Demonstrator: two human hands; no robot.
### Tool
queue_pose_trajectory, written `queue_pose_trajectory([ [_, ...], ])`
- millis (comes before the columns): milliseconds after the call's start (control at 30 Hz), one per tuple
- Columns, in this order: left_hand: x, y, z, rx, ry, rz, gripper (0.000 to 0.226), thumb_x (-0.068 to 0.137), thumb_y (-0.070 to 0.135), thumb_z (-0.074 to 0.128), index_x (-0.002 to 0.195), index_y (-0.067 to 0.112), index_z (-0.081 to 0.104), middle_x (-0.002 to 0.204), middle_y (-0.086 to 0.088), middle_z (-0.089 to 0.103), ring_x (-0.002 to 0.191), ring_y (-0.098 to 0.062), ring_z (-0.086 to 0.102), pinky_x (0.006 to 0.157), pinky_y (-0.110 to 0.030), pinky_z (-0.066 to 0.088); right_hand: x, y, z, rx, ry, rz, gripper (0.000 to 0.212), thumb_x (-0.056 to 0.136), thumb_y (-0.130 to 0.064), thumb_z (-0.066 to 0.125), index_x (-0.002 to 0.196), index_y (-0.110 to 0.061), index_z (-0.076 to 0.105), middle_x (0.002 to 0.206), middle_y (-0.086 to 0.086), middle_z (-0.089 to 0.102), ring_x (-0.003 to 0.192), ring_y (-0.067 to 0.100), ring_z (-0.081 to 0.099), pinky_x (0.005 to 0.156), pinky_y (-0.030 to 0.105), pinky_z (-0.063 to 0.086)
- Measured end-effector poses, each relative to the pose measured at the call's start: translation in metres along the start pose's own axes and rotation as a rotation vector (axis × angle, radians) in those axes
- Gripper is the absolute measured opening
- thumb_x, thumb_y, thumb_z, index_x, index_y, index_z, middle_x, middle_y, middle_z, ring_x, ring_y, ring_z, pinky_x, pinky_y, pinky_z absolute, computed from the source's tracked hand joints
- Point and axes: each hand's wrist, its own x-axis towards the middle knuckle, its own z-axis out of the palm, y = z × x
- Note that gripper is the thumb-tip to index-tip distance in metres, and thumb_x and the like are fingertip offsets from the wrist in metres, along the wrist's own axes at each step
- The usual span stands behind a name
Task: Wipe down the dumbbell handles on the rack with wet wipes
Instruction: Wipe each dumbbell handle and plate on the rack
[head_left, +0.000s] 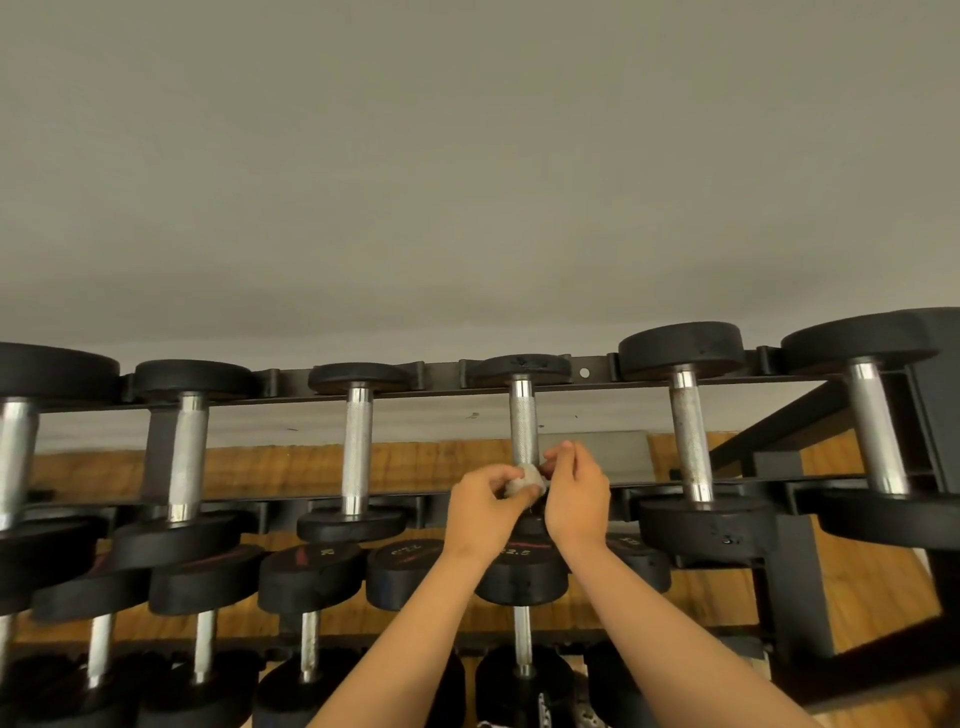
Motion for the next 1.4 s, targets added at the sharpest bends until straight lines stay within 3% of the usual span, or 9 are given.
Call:
queue_pose_trajectory([
  [100, 0.008, 0.001, 0.0, 0.021, 0.067, -0.065, 0.026, 0.081, 0.015, 0.079, 0.099, 0.019, 0.061, 0.1, 0.006, 0.068, 0.091, -0.004, 0.063, 0.078, -0.013, 0.05, 0.0, -0.001, 0.0, 0.003, -0.007, -0.006, 0.032, 0.104, -0.02, 0.039, 0.08, -0.016, 0.059, 0.073, -0.004, 0.061, 0.07, 0.007, 0.058, 0.064, 0.023, 0.044],
  [300, 0.025, 0.012, 0.011, -0.095, 0.166, -0.263, 0.042, 0.074, 0.025, 0.085, 0.102, 0.015, 0.055, 0.103, -0.005, 0.068, 0.095, -0.017, 0.066, 0.083, -0.027, 0.055, 0.0, 0.0, -0.001, 0.003, -0.016, 0.0, 0.031, 0.105, -0.021, 0.038, 0.083, -0.014, 0.06, 0.072, -0.003, 0.06, 0.065, 0.005, 0.055, 0.057, 0.017, 0.041],
  [400, 0.019, 0.01, 0.012, 0.057, 0.115, -0.247, 0.043, 0.079, 0.029, 0.081, 0.101, 0.016, 0.047, 0.092, 0.002, 0.061, 0.087, -0.015, 0.062, 0.07, -0.02, 0.051, 0.0, 0.001, -0.001, 0.0, -0.016, 0.002, 0.031, 0.104, -0.021, 0.038, 0.084, -0.013, 0.061, 0.073, -0.003, 0.061, 0.067, 0.005, 0.056, 0.058, 0.018, 0.041],
  [533, 0.014, 0.001, 0.013, 0.317, 0.135, -0.227, 0.057, 0.074, 0.045, 0.08, 0.107, 0.012, 0.049, 0.103, -0.002, 0.059, 0.098, -0.02, 0.058, 0.084, -0.041, 0.054, 0.0, 0.0, 0.0, 0.008, -0.012, 0.0, 0.032, 0.104, -0.02, 0.039, 0.082, -0.013, 0.06, 0.073, -0.003, 0.061, 0.068, 0.007, 0.057, 0.059, 0.021, 0.043],
  [667, 0.012, 0.001, 0.011, 0.238, 0.156, -0.18, 0.036, 0.076, 0.037, 0.082, 0.09, 0.012, 0.059, 0.085, 0.001, 0.062, 0.079, -0.013, 0.06, 0.068, -0.026, 0.051, 0.0, -0.001, 0.0, 0.017, -0.015, 0.008, 0.031, 0.104, -0.021, 0.038, 0.085, -0.012, 0.061, 0.075, -0.004, 0.062, 0.069, 0.005, 0.058, 0.059, 0.015, 0.041],
  [800, 0.013, -0.002, 0.009, 0.15, 0.15, -0.15, 0.022, 0.079, 0.026, 0.08, 0.091, 0.012, 0.067, 0.085, 0.005, 0.065, 0.075, -0.001, 0.059, 0.062, -0.01, 0.041, -0.001, -0.001, 0.0, 0.045, -0.012, 0.006, 0.031, 0.104, -0.021, 0.039, 0.084, -0.013, 0.061, 0.076, -0.002, 0.063, 0.07, 0.005, 0.059, 0.061, 0.014, 0.042],
  [1067, 0.024, 0.006, 0.004, -0.191, 0.107, -0.259, 0.031, 0.081, 0.013, 0.078, 0.11, 0.012, 0.067, 0.098, 0.006, 0.067, 0.09, -0.002, 0.061, 0.073, -0.012, 0.044, -0.001, -0.002, 0.0, 0.034, -0.007, 0.013, 0.029, 0.104, -0.021, 0.039, 0.083, -0.019, 0.059, 0.075, -0.003, 0.062, 0.069, 0.006, 0.059, 0.062, 0.016, 0.043],
  [1267, 0.028, 0.007, 0.0, 0.061, -0.02, -0.208, 0.02, 0.078, 0.019, 0.081, 0.076, 0.027, 0.063, 0.083, 0.003, 0.071, 0.081, -0.01, 0.068, 0.083, -0.034, 0.058, -0.002, -0.002, 0.0, 0.056, 0.005, 0.018, 0.029, 0.104, -0.02, 0.04, 0.084, -0.015, 0.061, 0.076, -0.005, 0.063, 0.072, 0.006, 0.059, 0.064, 0.018, 0.043],
  [1400, 0.015, 0.002, -0.003, 0.011, 0.137, -0.165, 0.024, 0.082, 0.015, 0.077, 0.074, 0.03, 0.06, 0.077, 0.014, 0.063, 0.078, -0.005, 0.063, 0.07, -0.016, 0.049, -0.002, -0.001, 0.0, 0.045, 0.0, 0.011, 0.03, 0.104, -0.02, 0.039, 0.083, -0.016, 0.06, 0.074, -0.004, 0.061, 0.069, 0.006, 0.059, 0.063, 0.016, 0.042],
])
